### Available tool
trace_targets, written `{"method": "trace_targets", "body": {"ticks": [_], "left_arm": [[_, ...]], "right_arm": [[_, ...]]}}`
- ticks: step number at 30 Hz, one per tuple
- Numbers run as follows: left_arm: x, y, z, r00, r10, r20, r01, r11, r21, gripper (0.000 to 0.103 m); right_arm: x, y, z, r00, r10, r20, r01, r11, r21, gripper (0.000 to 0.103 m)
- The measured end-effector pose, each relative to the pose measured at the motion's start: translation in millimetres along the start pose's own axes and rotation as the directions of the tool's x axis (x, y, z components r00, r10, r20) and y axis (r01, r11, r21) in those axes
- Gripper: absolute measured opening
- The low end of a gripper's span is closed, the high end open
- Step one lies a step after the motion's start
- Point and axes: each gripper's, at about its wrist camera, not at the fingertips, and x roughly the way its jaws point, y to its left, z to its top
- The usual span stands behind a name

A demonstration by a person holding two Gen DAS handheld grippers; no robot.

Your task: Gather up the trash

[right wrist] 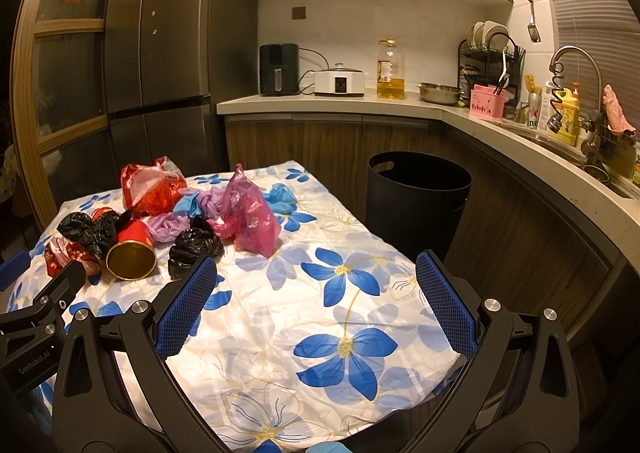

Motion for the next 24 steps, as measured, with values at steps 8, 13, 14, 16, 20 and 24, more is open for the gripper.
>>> {"method": "trace_targets", "body": {"ticks": [8,13,14,16,20,24], "left_arm": [[0,0,0,1.000,-0.001,0.001,0.001,1.000,-0.001,0.097],[0,0,0,1.000,0.000,0.001,0.000,1.000,-0.001,0.097],[0,0,0,1.000,-0.001,0.001,0.001,1.000,-0.001,0.097],[0,0,0,1.000,-0.001,0.001,0.001,1.000,-0.001,0.097],[-1,-1,0,1.000,-0.001,0.003,0.001,1.000,-0.002,0.097],[-3,-2,0,1.000,-0.002,0.003,0.002,1.000,-0.002,0.097]], "right_arm": [[0,0,1,1.000,0.000,0.001,0.000,1.000,-0.001,0.098],[0,-1,-1,1.000,0.001,0.002,-0.001,1.000,0.000,0.098],[1,0,-2,1.000,0.001,0.002,-0.001,1.000,0.000,0.098],[2,0,-5,1.000,0.000,0.002,0.000,1.000,0.000,0.098],[-2,0,4,1.000,0.000,0.004,0.000,1.000,0.001,0.098],[-5,-3,8,1.000,0.001,0.006,-0.001,1.000,0.002,0.098]]}}
